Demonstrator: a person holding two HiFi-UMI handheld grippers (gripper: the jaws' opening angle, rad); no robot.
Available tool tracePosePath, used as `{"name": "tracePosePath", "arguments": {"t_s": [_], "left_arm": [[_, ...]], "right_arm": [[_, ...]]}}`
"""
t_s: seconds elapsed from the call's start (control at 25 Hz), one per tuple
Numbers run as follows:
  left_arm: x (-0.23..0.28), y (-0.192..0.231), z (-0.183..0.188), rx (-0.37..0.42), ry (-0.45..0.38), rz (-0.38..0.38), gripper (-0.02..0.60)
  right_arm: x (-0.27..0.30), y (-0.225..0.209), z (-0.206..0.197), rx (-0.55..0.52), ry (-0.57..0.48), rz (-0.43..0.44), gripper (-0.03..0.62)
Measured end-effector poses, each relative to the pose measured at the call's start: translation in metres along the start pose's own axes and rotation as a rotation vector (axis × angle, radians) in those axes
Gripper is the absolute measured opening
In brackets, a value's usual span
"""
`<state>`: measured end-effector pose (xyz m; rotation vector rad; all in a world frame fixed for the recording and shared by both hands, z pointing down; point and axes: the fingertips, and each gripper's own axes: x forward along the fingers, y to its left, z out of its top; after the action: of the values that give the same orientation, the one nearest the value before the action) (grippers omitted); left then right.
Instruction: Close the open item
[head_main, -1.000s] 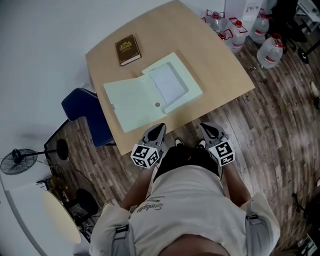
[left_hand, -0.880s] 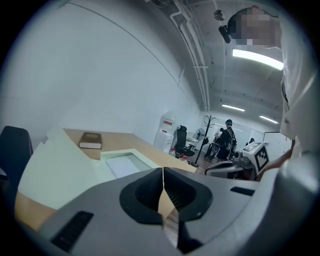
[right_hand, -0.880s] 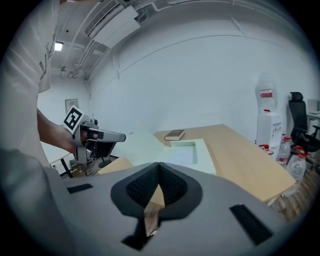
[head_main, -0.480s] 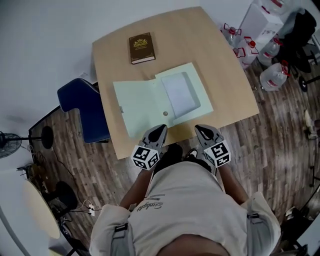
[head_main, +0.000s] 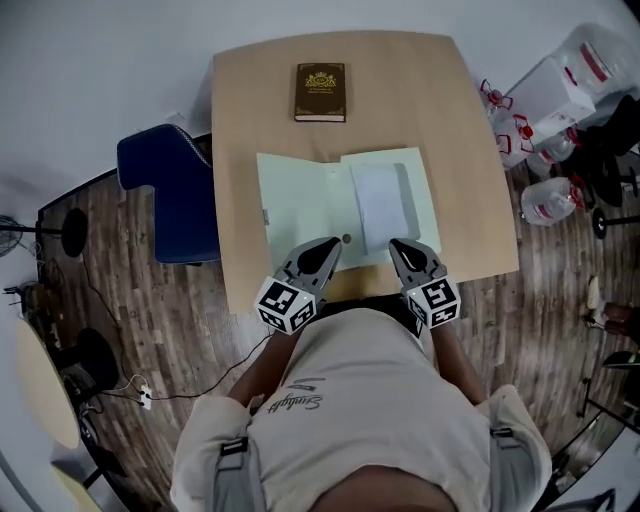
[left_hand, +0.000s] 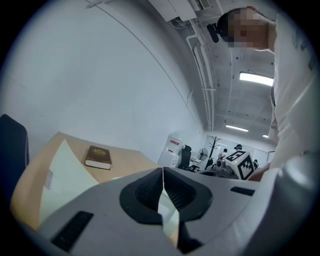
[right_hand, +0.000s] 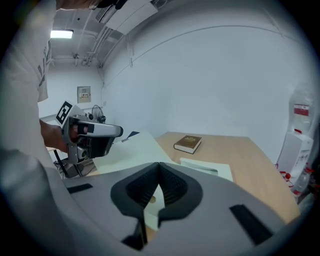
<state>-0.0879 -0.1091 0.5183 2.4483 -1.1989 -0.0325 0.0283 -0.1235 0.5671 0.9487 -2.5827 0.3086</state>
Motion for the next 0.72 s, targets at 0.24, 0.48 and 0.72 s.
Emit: {"name": "tracePosePath", "arguments": {"t_s": [0.24,0.48,0.72], "left_arm": [[-0.06,0.066,0.032,0.0,-0.043,0.254,0.017],[-0.117,0.135,0.013,-0.055,-0.009,0.502,0.017],[-0.119,0.192,-0.052,-0.21,0.066,0.513,0.017]], "right_arm": [[0.035,0.001,0.018,-0.028,-0.001,0.101,-0.011],[0.051,0.0,0.021,-0.051,0.011,0.176,-0.009],[0.054,-0.003,0.012,-0.024,0.026,0.168,-0.011]]}}
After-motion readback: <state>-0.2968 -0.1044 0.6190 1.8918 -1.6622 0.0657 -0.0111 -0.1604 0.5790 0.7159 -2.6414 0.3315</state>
